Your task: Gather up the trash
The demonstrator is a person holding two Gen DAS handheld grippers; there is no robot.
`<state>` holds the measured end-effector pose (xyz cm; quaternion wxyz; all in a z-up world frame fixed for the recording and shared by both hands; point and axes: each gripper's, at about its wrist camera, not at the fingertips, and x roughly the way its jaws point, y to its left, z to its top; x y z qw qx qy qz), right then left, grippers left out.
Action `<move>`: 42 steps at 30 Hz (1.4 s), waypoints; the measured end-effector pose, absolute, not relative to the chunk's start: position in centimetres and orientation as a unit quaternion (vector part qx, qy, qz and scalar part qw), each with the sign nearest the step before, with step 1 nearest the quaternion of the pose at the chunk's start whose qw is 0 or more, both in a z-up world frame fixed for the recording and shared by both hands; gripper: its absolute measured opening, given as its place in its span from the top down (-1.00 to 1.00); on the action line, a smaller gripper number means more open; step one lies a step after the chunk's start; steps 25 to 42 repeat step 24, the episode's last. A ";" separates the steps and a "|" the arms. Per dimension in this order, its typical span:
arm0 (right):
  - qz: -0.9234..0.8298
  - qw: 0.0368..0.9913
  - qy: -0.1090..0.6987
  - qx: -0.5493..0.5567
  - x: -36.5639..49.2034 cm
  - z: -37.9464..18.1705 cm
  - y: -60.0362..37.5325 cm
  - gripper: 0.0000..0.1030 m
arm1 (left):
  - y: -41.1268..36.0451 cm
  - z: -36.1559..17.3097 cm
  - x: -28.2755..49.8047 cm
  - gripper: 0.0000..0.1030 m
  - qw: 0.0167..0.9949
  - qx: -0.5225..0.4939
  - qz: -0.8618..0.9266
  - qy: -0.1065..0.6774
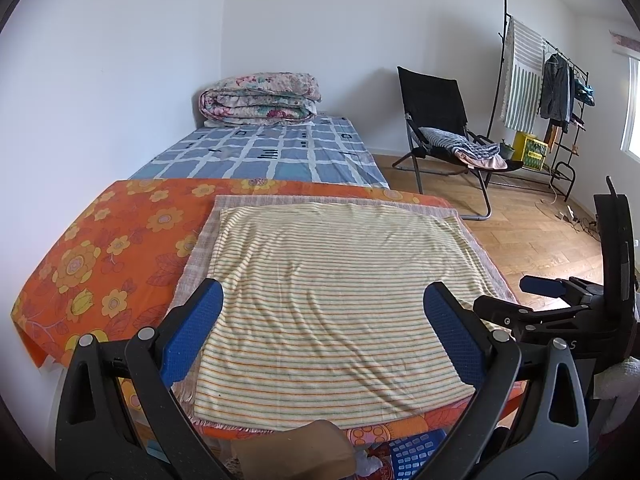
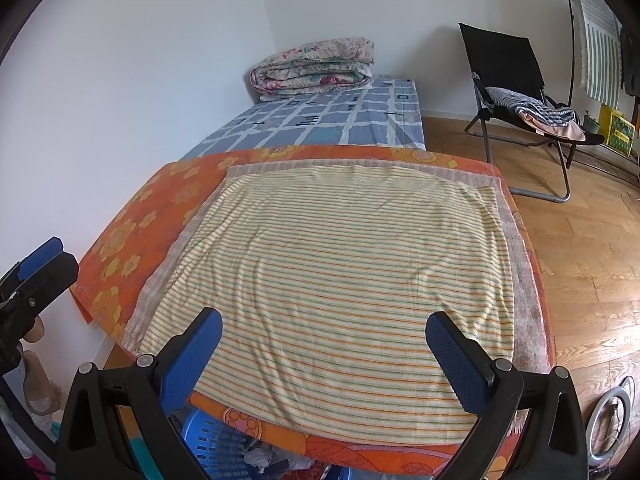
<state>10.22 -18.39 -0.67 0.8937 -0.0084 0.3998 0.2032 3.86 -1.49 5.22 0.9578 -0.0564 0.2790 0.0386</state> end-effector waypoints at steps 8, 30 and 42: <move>0.204 0.893 0.402 -0.008 10.2 -0.8 -18.4 -0.99 | -0.9 4.8 3.4 -0.98 0.957 -0.051 0.039 0.283; 0.204 0.891 0.405 -0.011 10.0 -1.1 -18.1 -0.99 | 0.1 4.2 3.4 -0.98 0.955 -0.047 0.039 0.289; 0.204 0.891 0.405 -0.011 10.0 -1.1 -18.1 -0.99 | 0.1 4.2 3.4 -0.98 0.955 -0.047 0.039 0.289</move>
